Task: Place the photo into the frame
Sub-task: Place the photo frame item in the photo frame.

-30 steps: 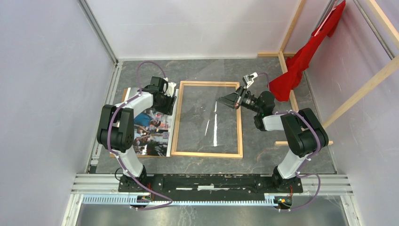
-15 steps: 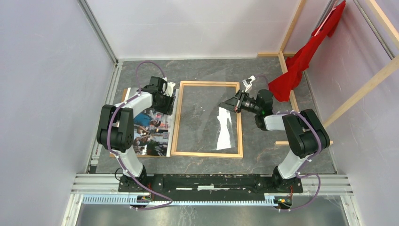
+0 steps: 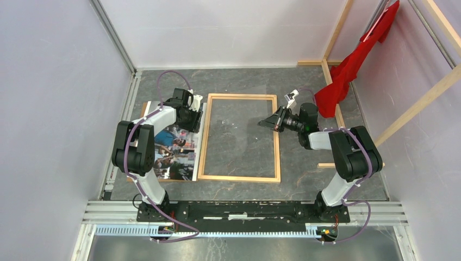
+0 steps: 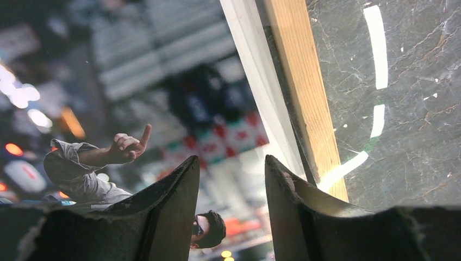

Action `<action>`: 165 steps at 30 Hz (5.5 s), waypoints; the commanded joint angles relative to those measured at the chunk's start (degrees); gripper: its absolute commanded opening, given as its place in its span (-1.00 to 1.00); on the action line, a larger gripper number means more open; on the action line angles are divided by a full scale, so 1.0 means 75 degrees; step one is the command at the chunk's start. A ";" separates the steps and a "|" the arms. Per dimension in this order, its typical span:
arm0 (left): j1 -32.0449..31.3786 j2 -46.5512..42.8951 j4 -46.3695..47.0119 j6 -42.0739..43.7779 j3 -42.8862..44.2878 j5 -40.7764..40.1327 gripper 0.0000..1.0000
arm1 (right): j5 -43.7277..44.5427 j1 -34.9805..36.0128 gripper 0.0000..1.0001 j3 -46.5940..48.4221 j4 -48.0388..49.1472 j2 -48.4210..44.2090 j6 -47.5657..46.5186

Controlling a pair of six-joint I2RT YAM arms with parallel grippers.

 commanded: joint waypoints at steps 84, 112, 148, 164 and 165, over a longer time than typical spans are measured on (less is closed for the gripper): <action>-0.0270 -0.0114 0.0339 -0.0119 -0.0340 0.0645 -0.54 | 0.1047 0.0722 -1.00 -0.0546 0.2135 -0.0643 0.3379; -0.0270 -0.0127 0.0340 -0.0114 -0.0372 0.0568 -0.58 | 0.1301 -0.0077 -1.00 -0.0843 0.0488 -0.0788 0.2142; -0.0308 -0.0117 0.0449 -0.0149 -0.0390 0.0675 -0.65 | 0.1950 0.0960 -1.00 0.0713 0.0303 -0.1661 0.3495; 0.0793 -0.0219 0.0000 -0.0045 0.0349 0.0727 -0.66 | 0.1204 0.0859 -1.00 0.0513 0.1522 -0.1418 0.3867; 0.0796 -0.0184 0.0009 -0.0062 0.0338 0.0739 -0.66 | 0.1130 0.0826 -1.00 0.0531 0.1433 -0.1318 0.3775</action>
